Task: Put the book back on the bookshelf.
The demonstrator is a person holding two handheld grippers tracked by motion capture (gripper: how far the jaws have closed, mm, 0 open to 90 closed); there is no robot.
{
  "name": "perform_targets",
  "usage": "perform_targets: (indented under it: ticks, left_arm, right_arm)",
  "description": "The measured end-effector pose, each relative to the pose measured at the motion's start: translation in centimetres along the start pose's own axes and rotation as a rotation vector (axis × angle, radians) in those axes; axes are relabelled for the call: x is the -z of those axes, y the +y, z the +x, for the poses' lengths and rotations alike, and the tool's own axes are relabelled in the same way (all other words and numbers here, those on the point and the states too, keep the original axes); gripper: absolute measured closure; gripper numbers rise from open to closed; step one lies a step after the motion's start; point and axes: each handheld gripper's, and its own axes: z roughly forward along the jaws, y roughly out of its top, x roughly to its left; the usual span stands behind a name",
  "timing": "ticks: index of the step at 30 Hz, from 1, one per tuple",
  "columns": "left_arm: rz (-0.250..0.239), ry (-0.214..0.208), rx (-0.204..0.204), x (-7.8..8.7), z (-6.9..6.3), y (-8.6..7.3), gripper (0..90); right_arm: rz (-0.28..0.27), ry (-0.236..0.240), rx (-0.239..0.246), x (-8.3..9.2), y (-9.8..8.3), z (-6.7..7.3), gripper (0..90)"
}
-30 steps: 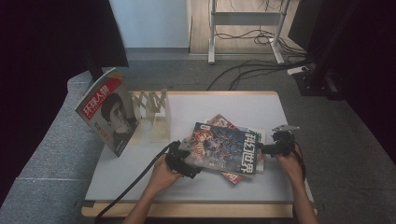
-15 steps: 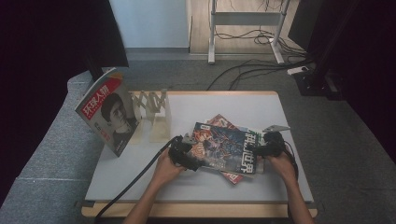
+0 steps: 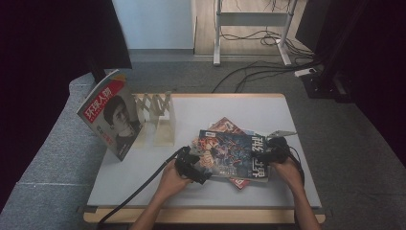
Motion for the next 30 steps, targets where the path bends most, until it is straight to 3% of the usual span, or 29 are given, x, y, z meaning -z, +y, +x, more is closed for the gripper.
perform_targets:
  ticks: [6,13,16,20,22,30]
  left_arm:
    - [0.003,-0.015,-0.006,0.2,-1.1,-0.6,0.0]
    - [0.010,-0.091,-0.004,0.8,-1.8,-1.5,0.0]
    - [-0.006,-0.107,-0.003,1.2,-1.5,-1.4,0.0]
    - [-0.040,-0.077,-0.014,1.5,-0.6,-0.6,0.0]
    - [-0.042,-0.089,-0.001,1.2,0.2,-0.2,0.0]
    - [-0.076,-0.053,-0.029,0.7,2.0,1.4,0.0]
  right_arm:
    - [0.008,0.011,0.016,-0.3,0.1,0.2,5.0]
    - [0.031,0.006,0.032,-1.3,1.1,0.6,1.2]
    - [0.041,0.004,0.032,-1.5,1.3,0.7,1.2]
    - [0.032,-0.013,0.063,-1.2,1.3,0.9,3.6]
    - [0.028,-0.033,0.075,-0.9,1.3,1.1,2.8]
    - [0.009,-0.052,0.076,0.6,0.5,1.1,0.0]
